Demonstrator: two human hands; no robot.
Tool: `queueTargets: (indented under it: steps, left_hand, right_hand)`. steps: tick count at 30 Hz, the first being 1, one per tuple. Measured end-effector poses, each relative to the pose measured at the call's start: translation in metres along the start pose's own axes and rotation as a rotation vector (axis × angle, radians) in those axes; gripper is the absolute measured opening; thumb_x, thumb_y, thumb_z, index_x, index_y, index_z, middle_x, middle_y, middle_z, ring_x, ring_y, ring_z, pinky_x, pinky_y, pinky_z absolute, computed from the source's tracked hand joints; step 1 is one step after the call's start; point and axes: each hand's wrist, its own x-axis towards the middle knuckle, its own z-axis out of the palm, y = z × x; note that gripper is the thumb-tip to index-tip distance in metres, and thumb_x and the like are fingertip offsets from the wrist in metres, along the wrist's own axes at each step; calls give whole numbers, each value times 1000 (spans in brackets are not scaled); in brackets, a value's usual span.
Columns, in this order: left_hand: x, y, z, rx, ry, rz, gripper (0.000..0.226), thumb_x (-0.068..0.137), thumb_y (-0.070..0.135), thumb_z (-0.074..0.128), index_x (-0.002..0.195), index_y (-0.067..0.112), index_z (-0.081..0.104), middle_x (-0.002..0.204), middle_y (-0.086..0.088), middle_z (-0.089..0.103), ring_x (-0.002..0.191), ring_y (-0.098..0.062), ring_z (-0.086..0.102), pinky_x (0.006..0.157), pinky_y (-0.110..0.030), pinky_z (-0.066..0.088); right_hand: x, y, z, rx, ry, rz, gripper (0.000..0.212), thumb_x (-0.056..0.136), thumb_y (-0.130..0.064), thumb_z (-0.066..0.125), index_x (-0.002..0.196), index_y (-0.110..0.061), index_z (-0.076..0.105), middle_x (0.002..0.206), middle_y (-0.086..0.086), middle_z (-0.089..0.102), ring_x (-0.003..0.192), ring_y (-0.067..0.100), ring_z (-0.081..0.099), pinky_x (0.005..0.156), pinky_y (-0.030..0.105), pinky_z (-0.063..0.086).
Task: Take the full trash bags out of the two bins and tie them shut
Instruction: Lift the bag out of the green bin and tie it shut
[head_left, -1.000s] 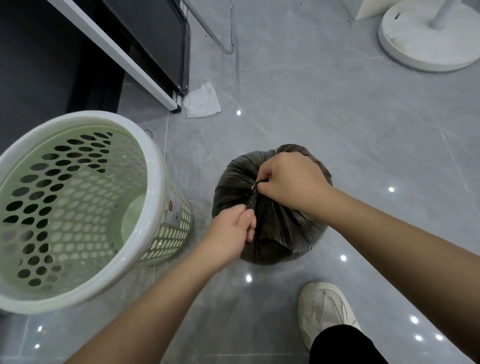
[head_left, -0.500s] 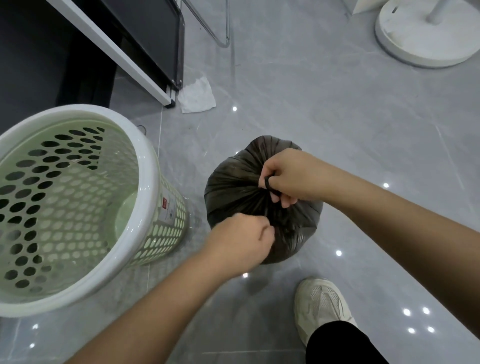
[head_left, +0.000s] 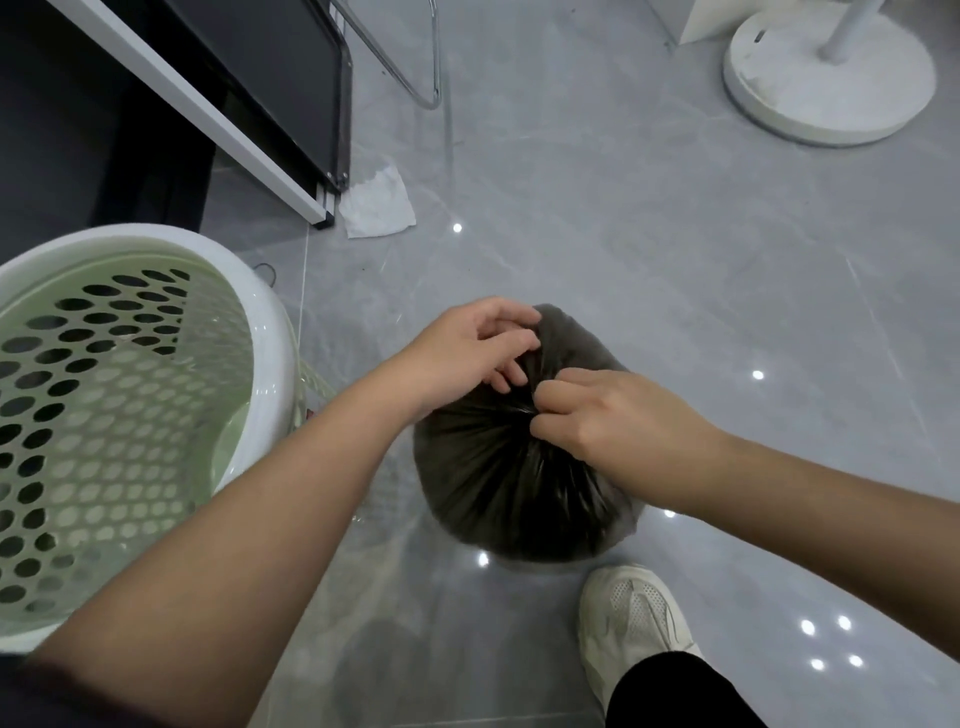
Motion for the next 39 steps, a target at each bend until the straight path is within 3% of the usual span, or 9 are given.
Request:
queueTargets:
  steps: [4,8,10,13,17,20,24,33,39]
  left_hand:
    - [6,6,4,73,-216,-171,30,98,30,44,125,23,55,96,5,59,66,-13,57,64,-24,45]
    - [3,8,9,48,-320,-181,29,96,33,47,119,21,61,80,11,63,57,-11,51,52,-21,43]
    - [2,4,11,28,-261,-165,23,94,23,54,111,11,65,74,4,63,54,-9,52,49,-19,47]
    - [-2,-4,12,-88,-171,-159,13,89,7,60,100,5,67,72,-6,61,58,-10,60,57,-21,56]
    - [-9,-9,15,-189,-33,-123,9,84,-4,63,80,5,62,62,-3,64,52,-9,63,55,-21,57]
    - [-12,-11,20,-252,17,-125,5,86,-2,61,85,3,60,65,-5,63,52,-10,62,55,-23,58]
    - [-14,-8,20,-218,-66,-191,5,92,13,58,89,9,58,65,-7,61,51,-14,58,48,-23,53]
    - [-10,-16,22,-262,109,-155,9,89,3,60,81,6,58,62,-8,59,45,-9,57,45,-19,51]
    - [-5,-21,18,-218,267,-40,18,89,-2,58,76,11,55,60,-6,57,43,-6,54,43,-18,50]
  right_hand:
    - [-6,11,6,31,72,-54,23,86,-2,45,76,-8,65,82,5,62,77,24,60,63,30,48]
    - [-11,17,9,91,91,-100,23,90,-3,46,80,-5,67,91,9,66,87,26,63,73,30,50]
    - [-14,21,10,137,118,-94,21,90,-2,48,84,-3,68,94,9,67,90,26,64,74,30,52]
    - [-18,25,16,206,172,-55,13,87,1,57,90,-3,69,97,10,66,90,28,65,71,35,55]
    - [-20,23,23,247,210,13,14,82,-1,63,94,-5,70,96,12,65,85,28,64,64,35,55]
    - [-19,23,24,246,214,-12,14,84,-1,60,94,-3,69,96,13,65,86,28,64,67,35,55]
    - [-15,25,26,230,175,-79,13,85,-1,61,96,-1,68,97,12,65,87,27,63,67,37,54]
    - [-7,21,26,299,219,11,14,85,-6,60,94,-7,70,97,7,65,84,24,63,64,32,53]
    - [11,28,26,555,257,155,19,87,-18,55,89,-14,74,98,0,64,84,9,60,73,21,50]
